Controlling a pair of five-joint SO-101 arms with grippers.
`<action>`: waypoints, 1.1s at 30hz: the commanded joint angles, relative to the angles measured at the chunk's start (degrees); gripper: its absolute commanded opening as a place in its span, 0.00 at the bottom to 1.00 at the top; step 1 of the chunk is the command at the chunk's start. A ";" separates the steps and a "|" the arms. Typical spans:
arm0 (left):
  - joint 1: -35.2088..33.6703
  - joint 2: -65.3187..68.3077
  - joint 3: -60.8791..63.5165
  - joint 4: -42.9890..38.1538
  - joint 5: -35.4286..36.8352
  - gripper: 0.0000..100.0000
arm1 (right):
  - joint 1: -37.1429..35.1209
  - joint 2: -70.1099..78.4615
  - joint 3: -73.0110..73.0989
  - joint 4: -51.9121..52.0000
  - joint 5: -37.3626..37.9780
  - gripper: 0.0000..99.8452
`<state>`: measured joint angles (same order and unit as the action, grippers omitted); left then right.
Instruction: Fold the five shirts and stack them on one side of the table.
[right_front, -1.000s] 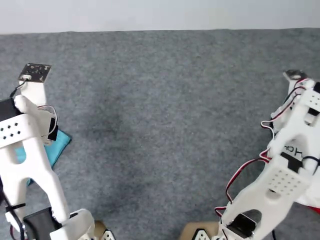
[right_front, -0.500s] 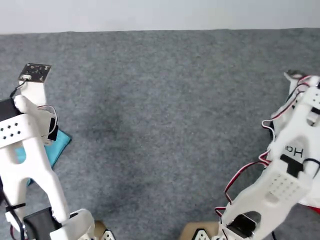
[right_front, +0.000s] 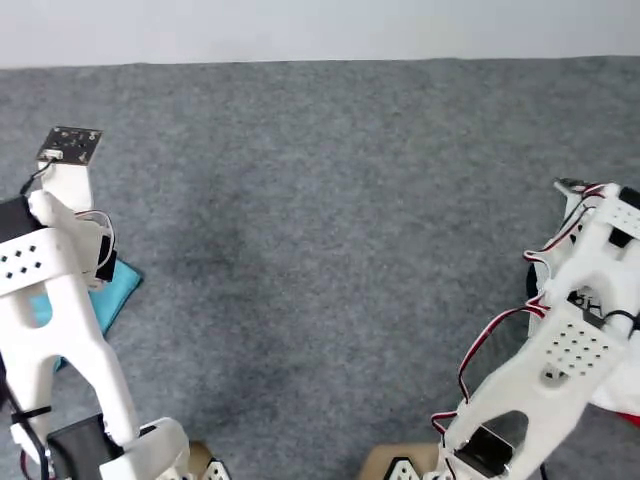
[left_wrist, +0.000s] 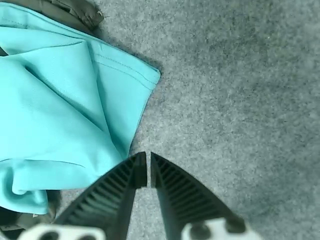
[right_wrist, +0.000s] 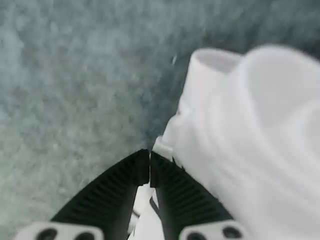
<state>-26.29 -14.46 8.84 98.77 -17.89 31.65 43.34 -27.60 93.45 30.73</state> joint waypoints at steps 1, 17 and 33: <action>0.26 -1.76 -0.22 -0.09 0.00 0.02 | -0.48 -9.89 -0.70 1.45 0.18 0.01; 0.26 -2.02 -0.22 -0.53 0.00 0.02 | -1.19 -4.62 -0.62 -22.29 0.18 0.01; 0.26 -2.11 -0.22 -0.44 0.00 0.02 | -2.86 -15.16 -8.97 -1.54 -1.49 0.01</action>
<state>-26.29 -14.46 8.84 98.77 -17.89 29.80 34.73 -33.58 86.68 29.85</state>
